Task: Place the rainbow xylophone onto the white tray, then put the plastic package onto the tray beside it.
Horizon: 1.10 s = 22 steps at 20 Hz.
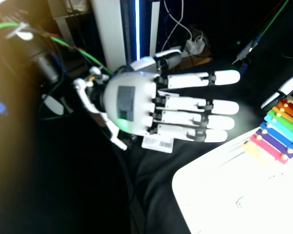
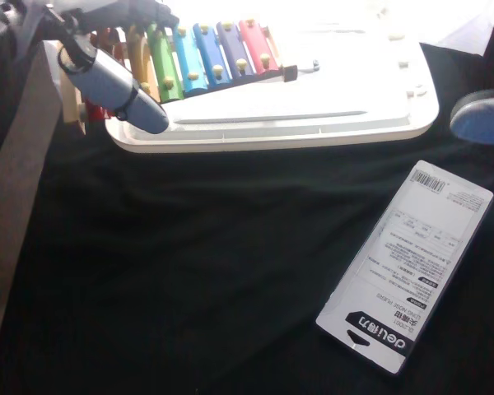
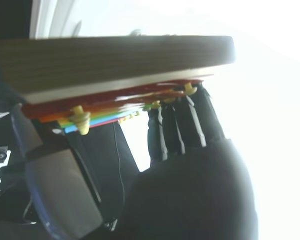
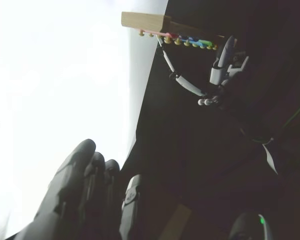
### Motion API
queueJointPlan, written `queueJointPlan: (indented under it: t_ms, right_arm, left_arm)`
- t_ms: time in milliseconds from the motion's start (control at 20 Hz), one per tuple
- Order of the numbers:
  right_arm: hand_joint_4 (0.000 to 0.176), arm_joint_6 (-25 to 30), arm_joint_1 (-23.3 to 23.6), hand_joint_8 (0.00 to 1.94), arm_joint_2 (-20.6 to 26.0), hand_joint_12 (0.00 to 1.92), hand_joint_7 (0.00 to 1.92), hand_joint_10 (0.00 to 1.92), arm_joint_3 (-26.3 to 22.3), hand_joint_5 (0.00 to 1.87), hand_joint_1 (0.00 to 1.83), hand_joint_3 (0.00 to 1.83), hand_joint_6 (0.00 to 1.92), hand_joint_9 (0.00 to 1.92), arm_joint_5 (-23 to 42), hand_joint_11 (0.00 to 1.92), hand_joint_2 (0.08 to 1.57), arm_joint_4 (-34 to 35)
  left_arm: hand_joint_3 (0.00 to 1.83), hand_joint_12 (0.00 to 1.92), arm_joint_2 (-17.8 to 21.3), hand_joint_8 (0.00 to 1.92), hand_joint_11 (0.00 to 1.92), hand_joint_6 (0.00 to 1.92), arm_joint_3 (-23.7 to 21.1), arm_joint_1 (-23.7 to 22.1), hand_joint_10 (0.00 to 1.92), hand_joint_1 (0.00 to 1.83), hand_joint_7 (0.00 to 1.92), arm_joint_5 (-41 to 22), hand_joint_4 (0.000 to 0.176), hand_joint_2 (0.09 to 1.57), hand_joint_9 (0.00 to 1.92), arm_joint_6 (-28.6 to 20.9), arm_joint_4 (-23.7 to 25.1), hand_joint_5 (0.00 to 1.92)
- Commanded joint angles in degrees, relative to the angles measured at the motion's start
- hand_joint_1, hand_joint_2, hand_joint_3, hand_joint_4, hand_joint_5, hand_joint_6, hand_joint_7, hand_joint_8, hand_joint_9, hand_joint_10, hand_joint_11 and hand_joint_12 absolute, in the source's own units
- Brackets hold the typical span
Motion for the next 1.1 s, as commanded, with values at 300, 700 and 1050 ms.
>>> queueJointPlan:
  t_ms: [300, 700, 1050]
  right_arm:
    - [0.167, 0.69, 0.38, 0.0, -0.58, 0.6, 0.2, 0.0, 0.32, 0.13, 0.63, 0.0, 0.0, 0.12, 7.35, 0.0, 0.68, 2.15]
    - [0.153, 1.35, 0.39, 0.0, -1.21, 0.59, 0.18, 0.0, 0.85, 0.07, 0.61, 0.0, 0.0, 0.12, 8.04, 0.0, 0.67, 2.08]
    - [0.161, 2.59, 0.4, 0.01, -2.46, 0.5, 0.18, 0.01, 2.6, 0.05, 0.62, 0.0, 0.0, 0.1, 8.87, 0.0, 0.66, 1.37]
  left_arm:
    - [0.0, 1.42, -2.41, 1.18, 0.57, 0.01, 5.09, -1.46, 0.96, 1.34, 0.87, -6.36, 0.0, 1.14, 0.75, 1.07, -5.6, 0.7]
    - [0.0, 1.37, -6.19, 1.19, 0.57, 0.0, 10.84, -3.45, 0.91, 1.34, 0.87, -5.25, 0.0, 1.15, 0.76, 1.17, -6.68, 0.7]
    - [0.0, 1.54, -9.47, 1.31, 0.51, 0.0, 16.06, -4.42, 1.18, 1.31, 0.79, -4.64, 0.0, 1.19, 0.66, 1.18, -7.36, 0.67]
